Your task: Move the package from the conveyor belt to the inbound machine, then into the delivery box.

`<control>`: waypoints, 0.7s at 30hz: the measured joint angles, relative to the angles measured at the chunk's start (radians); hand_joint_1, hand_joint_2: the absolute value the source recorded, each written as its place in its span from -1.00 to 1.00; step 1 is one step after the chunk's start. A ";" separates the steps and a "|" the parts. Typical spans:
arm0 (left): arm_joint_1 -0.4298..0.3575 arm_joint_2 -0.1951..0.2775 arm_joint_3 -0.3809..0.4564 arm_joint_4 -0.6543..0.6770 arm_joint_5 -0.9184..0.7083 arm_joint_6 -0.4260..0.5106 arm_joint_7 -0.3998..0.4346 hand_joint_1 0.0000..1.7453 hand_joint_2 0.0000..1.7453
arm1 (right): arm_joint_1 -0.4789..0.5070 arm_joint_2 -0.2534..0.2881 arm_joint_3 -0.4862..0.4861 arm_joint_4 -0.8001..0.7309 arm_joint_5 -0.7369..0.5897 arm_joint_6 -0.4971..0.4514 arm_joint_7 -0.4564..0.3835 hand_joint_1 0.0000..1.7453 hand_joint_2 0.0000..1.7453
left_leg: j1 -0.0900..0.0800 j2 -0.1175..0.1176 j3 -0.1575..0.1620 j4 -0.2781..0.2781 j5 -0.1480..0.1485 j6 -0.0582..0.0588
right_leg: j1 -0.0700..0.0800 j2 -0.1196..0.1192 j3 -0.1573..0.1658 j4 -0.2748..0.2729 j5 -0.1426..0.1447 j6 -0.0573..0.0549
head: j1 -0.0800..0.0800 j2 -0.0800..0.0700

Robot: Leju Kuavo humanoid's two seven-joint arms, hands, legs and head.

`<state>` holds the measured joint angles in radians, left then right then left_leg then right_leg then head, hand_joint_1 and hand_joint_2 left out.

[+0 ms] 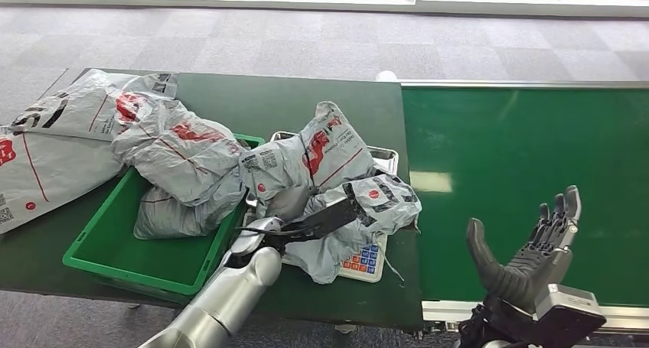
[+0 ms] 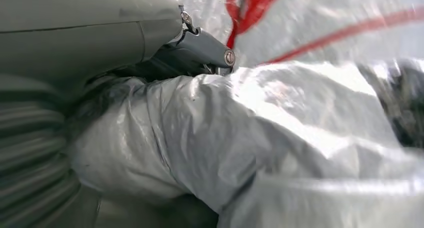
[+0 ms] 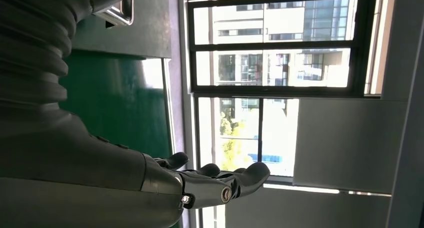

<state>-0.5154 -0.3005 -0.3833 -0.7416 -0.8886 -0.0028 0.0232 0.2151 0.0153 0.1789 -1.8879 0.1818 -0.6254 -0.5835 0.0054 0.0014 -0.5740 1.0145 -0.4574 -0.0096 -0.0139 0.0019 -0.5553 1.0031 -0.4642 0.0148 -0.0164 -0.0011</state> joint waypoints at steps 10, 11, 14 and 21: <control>0.066 0.041 0.060 -0.151 0.134 -0.011 -0.049 1.00 1.00 | 0.010 0.000 0.000 0.000 0.004 -0.007 0.000 -1.00 1.00 | 0.001 -0.001 -0.009 0.000 0.003 0.000 | -0.001 0.000 -0.013 0.001 0.002 0.000 | 0.000 0.000; 0.077 0.047 0.060 -0.179 0.170 0.001 -0.060 1.00 1.00 | 0.011 0.000 0.000 0.000 0.005 -0.011 -0.001 -1.00 1.00 | 0.001 -0.001 -0.010 0.000 0.003 0.000 | -0.001 0.000 -0.014 0.001 0.002 0.000 | 0.000 0.000; 0.112 0.072 0.061 -0.312 0.274 0.073 -0.093 1.00 1.00 | 0.024 0.000 -0.002 0.000 0.007 -0.019 -0.006 -1.00 1.00 | 0.001 -0.001 -0.014 0.000 0.003 0.000 | -0.001 0.000 -0.018 0.001 0.002 0.000 | 0.000 0.000; 0.205 0.167 0.061 -0.801 0.286 0.313 -0.181 1.00 1.00 | 0.081 0.001 -0.014 -0.015 0.002 -0.031 -0.041 -1.00 1.00 | 0.002 -0.001 -0.018 0.000 0.002 0.000 | 0.000 0.000 -0.022 0.001 0.001 0.000 | 0.000 0.000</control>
<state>-0.3102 -0.1333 -0.3223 -1.5422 -0.6029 0.3101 -0.1582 0.2962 0.0159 0.1648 -1.9027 0.1834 -0.6564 -0.6242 0.0072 0.0004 -0.5917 1.0147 -0.4552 -0.0099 -0.0141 0.0017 -0.5769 1.0041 -0.4635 0.0148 -0.0165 -0.0011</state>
